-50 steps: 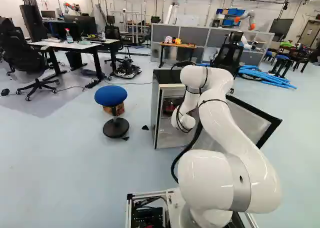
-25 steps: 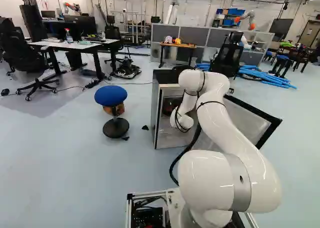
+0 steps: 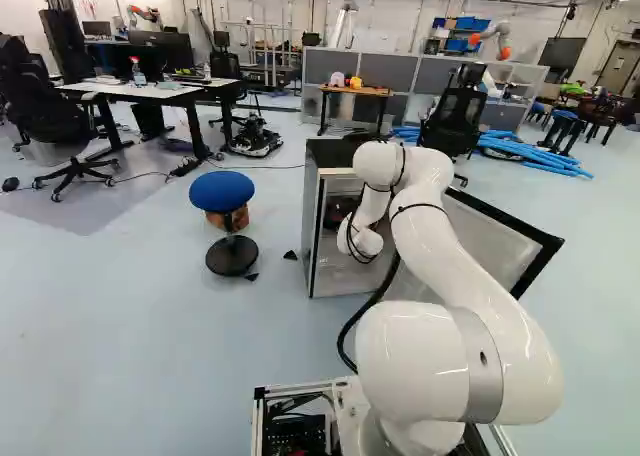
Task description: Grab a drink from the fridge
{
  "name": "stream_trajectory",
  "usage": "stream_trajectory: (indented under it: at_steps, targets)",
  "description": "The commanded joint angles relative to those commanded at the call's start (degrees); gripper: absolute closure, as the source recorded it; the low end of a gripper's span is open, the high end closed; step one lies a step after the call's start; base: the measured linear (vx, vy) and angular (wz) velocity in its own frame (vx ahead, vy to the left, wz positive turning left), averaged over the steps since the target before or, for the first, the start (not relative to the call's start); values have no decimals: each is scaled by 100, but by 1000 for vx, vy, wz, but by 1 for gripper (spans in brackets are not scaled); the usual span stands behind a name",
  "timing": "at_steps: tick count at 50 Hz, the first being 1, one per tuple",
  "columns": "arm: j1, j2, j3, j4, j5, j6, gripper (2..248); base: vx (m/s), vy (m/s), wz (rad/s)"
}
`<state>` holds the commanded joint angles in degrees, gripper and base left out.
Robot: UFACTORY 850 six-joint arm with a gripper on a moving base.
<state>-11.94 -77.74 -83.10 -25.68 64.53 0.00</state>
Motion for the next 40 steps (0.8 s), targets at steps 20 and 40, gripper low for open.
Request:
stream_trajectory:
  at_steps: [20, 40]
  targets:
    - [0, 0, 0, 0, 0, 0, 157, 0, 0, 0]
    - [-51, 241, 450, 0, 0, 0, 157, 0, 0, 0]
